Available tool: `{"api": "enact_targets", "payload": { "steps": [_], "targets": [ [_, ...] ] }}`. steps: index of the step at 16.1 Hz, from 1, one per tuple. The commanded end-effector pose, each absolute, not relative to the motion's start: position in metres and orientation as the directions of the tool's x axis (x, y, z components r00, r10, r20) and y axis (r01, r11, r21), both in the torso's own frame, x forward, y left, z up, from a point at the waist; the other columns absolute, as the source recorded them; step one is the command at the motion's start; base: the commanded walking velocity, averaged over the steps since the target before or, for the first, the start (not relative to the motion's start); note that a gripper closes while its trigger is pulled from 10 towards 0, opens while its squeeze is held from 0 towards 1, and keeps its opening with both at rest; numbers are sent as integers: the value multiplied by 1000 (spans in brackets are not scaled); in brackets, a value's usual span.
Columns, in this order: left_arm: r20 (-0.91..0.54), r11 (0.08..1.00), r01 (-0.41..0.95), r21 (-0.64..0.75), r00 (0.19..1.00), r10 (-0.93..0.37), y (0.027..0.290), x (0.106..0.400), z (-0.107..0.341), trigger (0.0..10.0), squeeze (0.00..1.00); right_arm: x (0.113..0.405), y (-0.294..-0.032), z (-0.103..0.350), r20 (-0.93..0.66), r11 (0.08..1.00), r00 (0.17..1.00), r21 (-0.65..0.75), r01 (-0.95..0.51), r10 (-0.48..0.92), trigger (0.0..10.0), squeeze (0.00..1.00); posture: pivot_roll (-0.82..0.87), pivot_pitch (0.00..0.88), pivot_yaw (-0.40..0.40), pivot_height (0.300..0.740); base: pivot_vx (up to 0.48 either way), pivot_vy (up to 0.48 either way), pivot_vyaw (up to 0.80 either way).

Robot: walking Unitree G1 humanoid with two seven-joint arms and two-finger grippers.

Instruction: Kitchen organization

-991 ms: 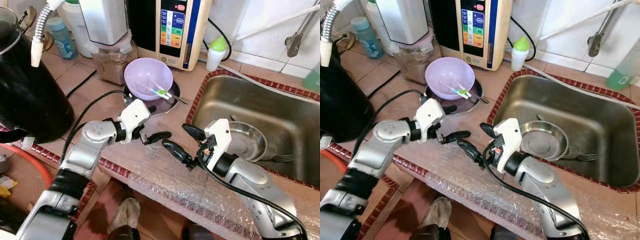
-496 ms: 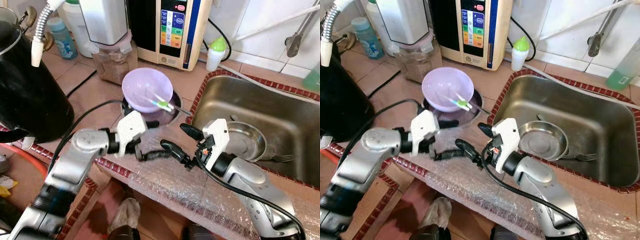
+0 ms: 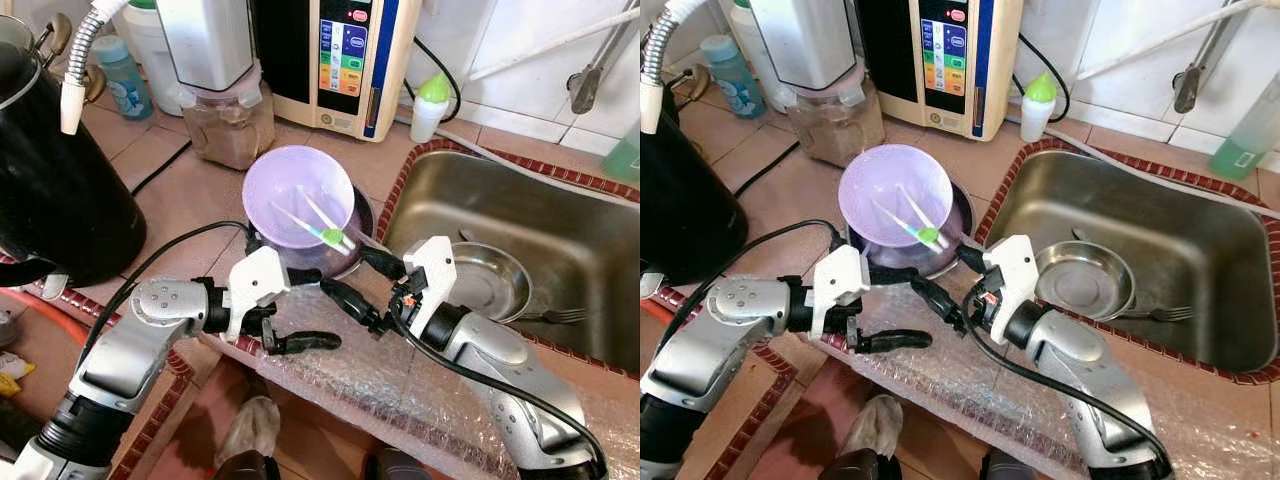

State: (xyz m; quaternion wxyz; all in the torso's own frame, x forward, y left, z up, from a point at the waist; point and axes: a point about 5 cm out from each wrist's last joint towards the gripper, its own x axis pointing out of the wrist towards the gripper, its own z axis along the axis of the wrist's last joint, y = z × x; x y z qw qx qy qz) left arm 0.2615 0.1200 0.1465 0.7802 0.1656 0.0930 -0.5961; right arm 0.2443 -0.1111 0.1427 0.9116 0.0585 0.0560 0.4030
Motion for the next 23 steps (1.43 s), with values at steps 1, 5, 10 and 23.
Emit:
{"api": "enact_targets", "payload": {
  "steps": [1, 5, 10, 23],
  "targets": [
    [-362, 303, 938, 167, 344, -866, 131, 269, 146, 10000, 0, 245, -109, 143, -49, 661, 661, 142, -737, 748, 10000, 0, -107, 76, 17, 740, 0, 0, 0],
    [-276, 445, 842, 305, 525, -805, 149, 292, 171, 10000, 0, 252, -111, 145, -30, 704, 706, 125, -699, 707, 10000, 0, -105, 63, 11, 740, 0, 0, 0],
    [-149, 574, 738, 354, 651, -745, 159, 283, 185, 10000, 0, 257, -119, 144, 1, 797, 802, 110, -594, 597, 10000, 0, -87, 41, 2, 740, 0, 0, 0],
    [201, 882, 420, 211, 865, -460, 132, 256, 181, 10000, 0, 286, -138, 140, 70, 939, 942, 86, -334, 329, 10000, 0, -30, 0, -5, 740, 0, 0, 0]
  ]
}}
